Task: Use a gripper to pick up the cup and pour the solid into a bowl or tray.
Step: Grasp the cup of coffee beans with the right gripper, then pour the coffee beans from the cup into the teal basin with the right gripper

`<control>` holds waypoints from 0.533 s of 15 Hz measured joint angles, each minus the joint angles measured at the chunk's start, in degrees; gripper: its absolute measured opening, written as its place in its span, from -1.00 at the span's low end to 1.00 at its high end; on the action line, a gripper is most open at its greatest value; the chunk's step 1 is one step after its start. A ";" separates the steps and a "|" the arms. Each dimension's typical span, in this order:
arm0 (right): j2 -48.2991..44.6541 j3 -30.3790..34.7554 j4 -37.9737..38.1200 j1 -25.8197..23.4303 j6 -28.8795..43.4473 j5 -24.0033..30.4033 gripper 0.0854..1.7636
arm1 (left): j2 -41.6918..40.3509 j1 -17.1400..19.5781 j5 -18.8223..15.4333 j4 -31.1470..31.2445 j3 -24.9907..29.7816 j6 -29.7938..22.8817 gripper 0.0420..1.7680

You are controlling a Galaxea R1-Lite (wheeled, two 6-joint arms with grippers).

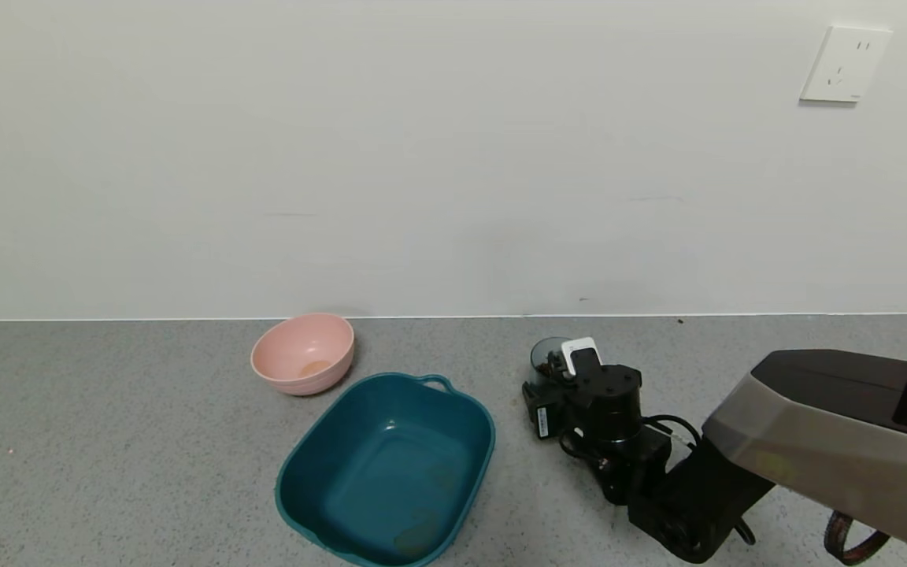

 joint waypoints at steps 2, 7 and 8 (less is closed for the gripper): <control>-0.07 0.12 -0.05 0.00 0.01 0.00 0.53 | 0.00 0.00 0.00 0.00 0.00 0.00 0.98; -0.51 0.59 0.17 0.00 -0.02 0.00 0.53 | 0.00 0.02 0.00 0.00 0.00 0.00 0.98; -0.77 0.76 0.23 0.00 -0.16 0.02 0.52 | 0.00 0.02 0.00 0.00 0.00 0.00 0.98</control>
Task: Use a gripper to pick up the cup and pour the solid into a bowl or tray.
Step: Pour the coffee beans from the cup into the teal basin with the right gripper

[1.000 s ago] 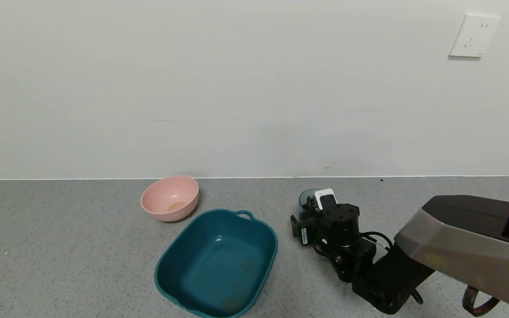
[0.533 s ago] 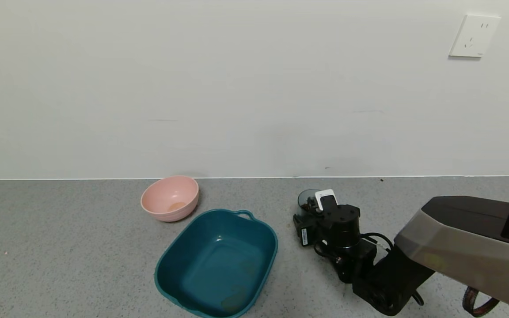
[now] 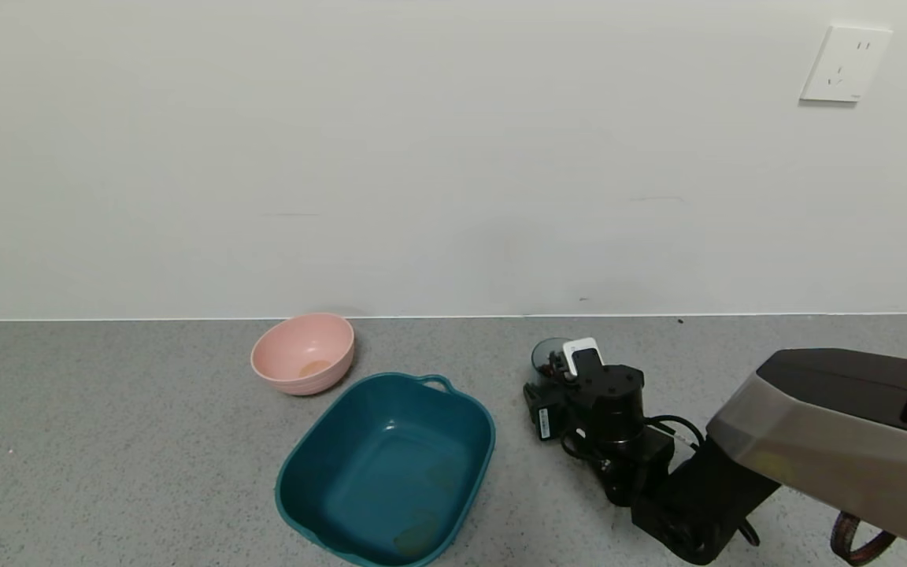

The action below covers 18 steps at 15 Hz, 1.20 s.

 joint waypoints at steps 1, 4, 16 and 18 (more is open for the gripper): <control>-0.29 0.05 0.00 0.00 -0.13 0.00 0.52 | 0.00 -0.02 0.00 0.00 0.00 0.00 0.98; -1.73 0.52 0.29 -0.09 -1.07 0.00 0.52 | 0.00 0.00 0.00 0.00 0.00 0.00 0.98; -12.74 0.74 6.02 -1.28 -16.36 3.82 0.52 | 0.00 0.00 0.00 0.00 0.00 0.00 0.98; -14.36 -0.28 9.58 -1.44 -17.32 5.60 0.52 | 0.00 -0.02 0.00 -0.02 0.00 0.00 0.98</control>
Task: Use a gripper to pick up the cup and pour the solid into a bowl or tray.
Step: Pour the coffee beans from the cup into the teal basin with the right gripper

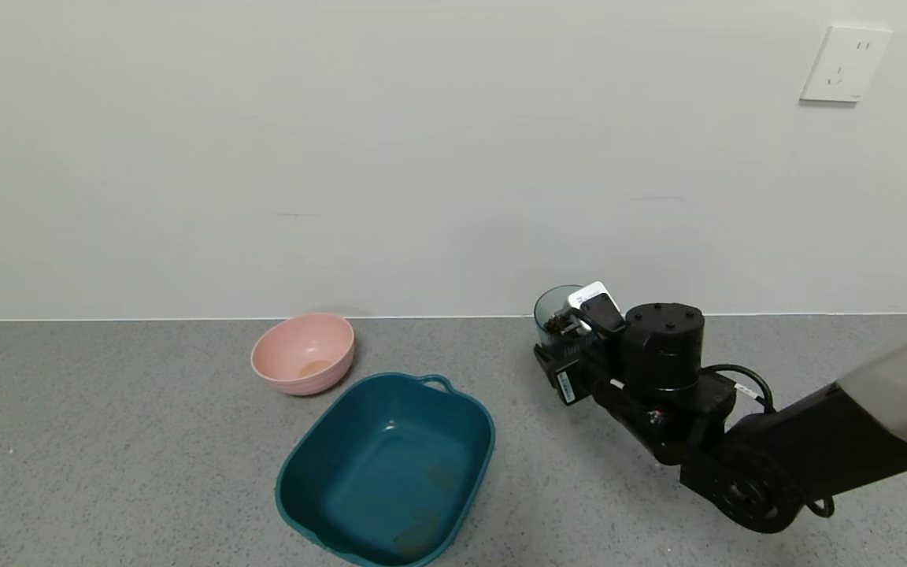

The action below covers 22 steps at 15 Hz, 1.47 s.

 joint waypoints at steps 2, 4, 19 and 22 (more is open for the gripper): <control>-1.49 -1.90 4.50 -0.06 -0.74 1.16 0.52 | 0.00 0.02 0.00 0.00 0.00 0.00 0.98; -3.00 -4.30 8.41 -0.05 -2.46 2.11 0.52 | 0.00 0.02 0.00 0.02 0.00 0.00 0.98; -5.71 -17.37 34.10 5.44 -24.59 5.77 0.52 | 0.00 0.02 0.00 0.04 0.00 0.00 0.98; -5.38 -18.52 40.36 8.05 -26.75 2.82 0.52 | 0.00 0.02 0.00 0.00 0.00 0.00 0.98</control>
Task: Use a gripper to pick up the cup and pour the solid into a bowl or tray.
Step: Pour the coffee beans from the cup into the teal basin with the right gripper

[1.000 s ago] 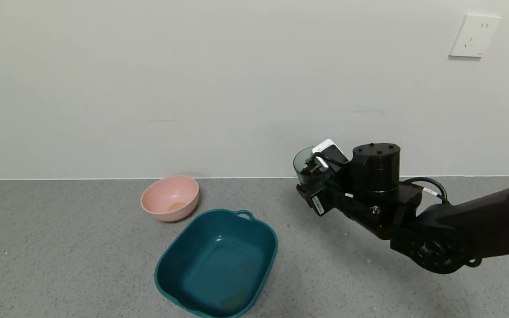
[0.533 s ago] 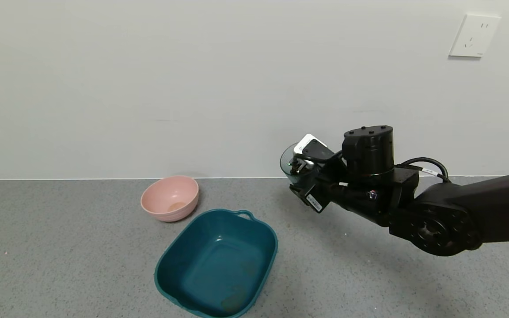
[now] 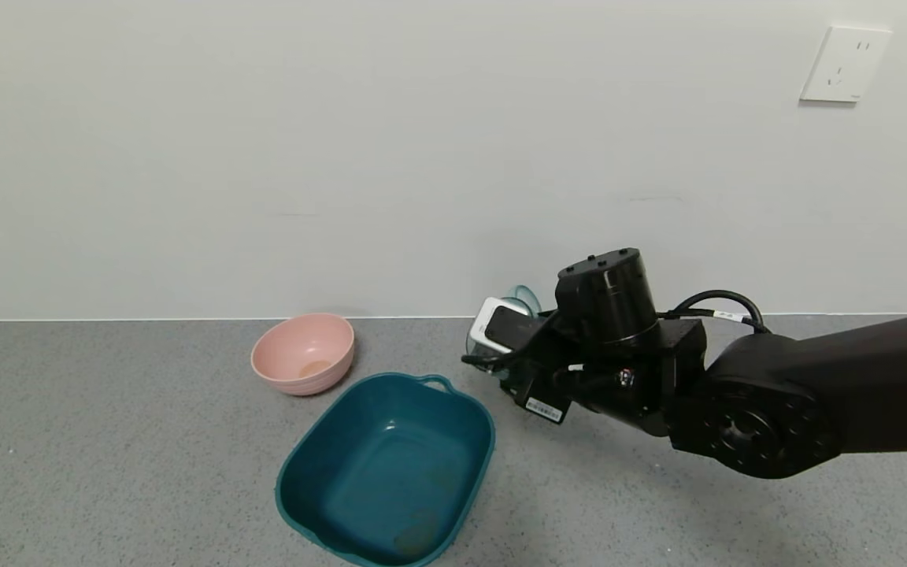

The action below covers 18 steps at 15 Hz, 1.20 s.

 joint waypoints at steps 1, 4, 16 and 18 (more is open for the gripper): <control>0.20 -0.89 1.67 0.78 -0.46 -1.02 0.52 | 0.00 -0.02 0.00 0.02 0.00 0.00 0.98; 1.52 -5.18 5.81 2.45 -3.44 -5.10 0.52 | 0.00 0.00 0.00 0.02 0.00 0.00 0.98; 7.78 -11.78 9.70 5.81 -16.84 -16.24 0.52 | 0.00 0.00 0.00 0.04 0.00 0.02 0.98; 8.41 -11.95 9.67 6.23 -19.04 -18.10 0.52 | 0.00 0.00 0.00 0.04 0.00 0.00 0.98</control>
